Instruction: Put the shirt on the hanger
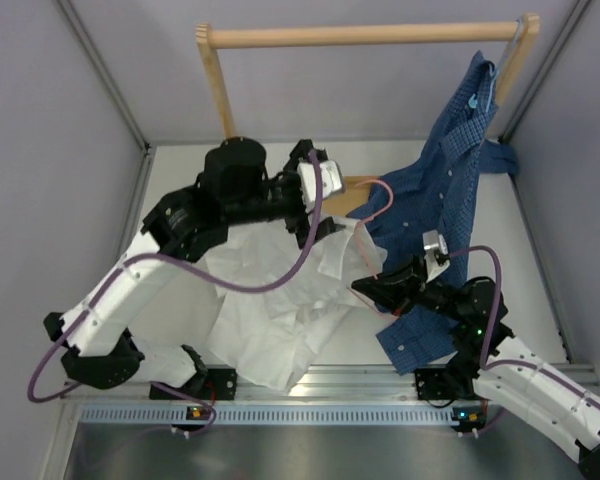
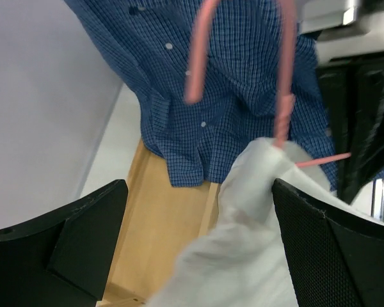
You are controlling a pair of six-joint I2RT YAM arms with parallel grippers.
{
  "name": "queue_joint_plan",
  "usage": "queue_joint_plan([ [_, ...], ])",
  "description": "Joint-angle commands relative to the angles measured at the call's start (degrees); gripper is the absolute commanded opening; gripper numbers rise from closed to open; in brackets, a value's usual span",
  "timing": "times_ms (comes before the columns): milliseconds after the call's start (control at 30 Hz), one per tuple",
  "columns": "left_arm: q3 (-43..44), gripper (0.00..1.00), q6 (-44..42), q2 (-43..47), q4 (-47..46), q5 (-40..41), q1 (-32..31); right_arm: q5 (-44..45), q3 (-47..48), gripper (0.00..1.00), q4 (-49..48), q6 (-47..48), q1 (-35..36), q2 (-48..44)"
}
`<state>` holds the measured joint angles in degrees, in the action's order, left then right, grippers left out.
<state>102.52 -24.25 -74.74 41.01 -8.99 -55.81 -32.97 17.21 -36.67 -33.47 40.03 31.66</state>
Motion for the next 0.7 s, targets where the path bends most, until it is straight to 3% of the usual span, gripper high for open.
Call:
queue_joint_plan([
  [0,9.70,0.98,-7.30,-3.73,9.58,-28.24,13.51,-2.89,-1.04,0.00,-1.75,2.10,0.66,-3.61],
  [133,18.06,0.98,-9.32,-9.71,17.86,-36.34,15.82,-3.68,-1.04,0.00,3.25,3.67,0.66,-6.43],
  [500,13.24,0.95,-10.11,-8.32,19.81,-46.03,16.17,-3.85,1.86,0.00,7.93,6.84,0.66,-6.44],
  [533,12.97,0.91,-10.46,-7.97,19.98,-44.63,16.26,-3.85,1.86,0.00,7.66,6.84,0.66,-6.44],
  [633,13.41,0.57,-10.47,-7.26,21.82,-40.25,16.35,-3.33,1.77,0.00,7.49,6.93,0.66,-6.87],
  [667,13.67,0.57,-10.64,-7.35,23.39,-39.27,16.35,-3.15,1.77,0.00,7.66,6.93,0.58,-7.14],
])
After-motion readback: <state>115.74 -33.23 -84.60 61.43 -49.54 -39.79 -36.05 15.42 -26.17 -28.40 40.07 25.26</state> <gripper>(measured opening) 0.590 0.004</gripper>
